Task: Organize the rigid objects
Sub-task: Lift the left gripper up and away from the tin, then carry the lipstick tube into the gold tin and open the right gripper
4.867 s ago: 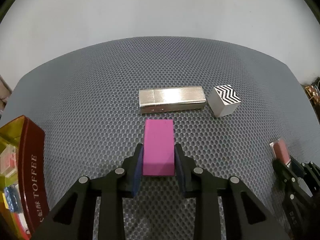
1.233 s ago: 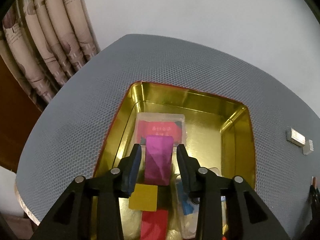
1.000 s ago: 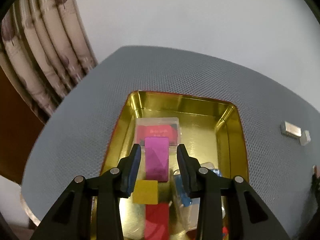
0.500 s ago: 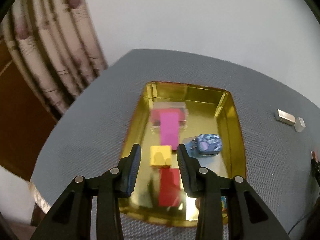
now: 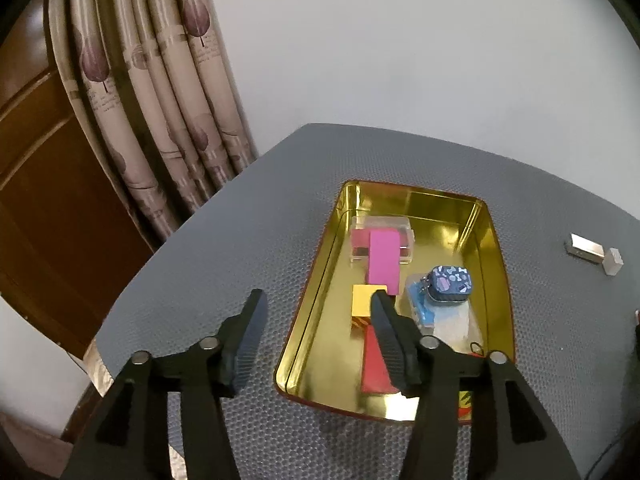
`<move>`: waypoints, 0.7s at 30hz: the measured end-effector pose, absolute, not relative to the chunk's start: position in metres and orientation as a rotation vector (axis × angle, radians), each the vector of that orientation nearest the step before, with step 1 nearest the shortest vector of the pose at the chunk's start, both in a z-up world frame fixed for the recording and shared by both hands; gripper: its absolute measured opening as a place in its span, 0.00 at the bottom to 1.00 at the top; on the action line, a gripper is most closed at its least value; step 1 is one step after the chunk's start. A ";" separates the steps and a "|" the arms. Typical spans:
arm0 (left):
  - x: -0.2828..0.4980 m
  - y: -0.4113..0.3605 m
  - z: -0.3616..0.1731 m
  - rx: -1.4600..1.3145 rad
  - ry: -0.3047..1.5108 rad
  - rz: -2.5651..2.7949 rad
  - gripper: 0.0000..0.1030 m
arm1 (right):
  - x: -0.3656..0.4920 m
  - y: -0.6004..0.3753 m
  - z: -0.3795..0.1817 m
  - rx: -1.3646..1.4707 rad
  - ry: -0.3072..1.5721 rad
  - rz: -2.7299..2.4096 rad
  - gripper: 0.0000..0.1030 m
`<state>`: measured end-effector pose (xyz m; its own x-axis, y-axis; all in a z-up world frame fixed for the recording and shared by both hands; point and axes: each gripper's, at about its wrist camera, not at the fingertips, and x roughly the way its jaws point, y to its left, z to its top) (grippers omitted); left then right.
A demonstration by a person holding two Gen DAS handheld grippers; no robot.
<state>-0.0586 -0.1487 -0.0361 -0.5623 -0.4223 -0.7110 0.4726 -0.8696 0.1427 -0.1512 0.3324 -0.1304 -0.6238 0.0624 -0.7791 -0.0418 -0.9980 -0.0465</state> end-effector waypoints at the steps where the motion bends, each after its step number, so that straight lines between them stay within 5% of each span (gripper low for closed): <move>1: -0.058 -0.149 -0.037 1.074 0.095 -2.406 0.51 | -0.152 0.333 -0.129 -1.337 -0.030 2.777 0.20; 21: -0.052 -0.182 -0.035 1.052 0.207 -2.309 0.55 | -0.152 0.189 -0.066 -1.406 -0.185 3.184 0.20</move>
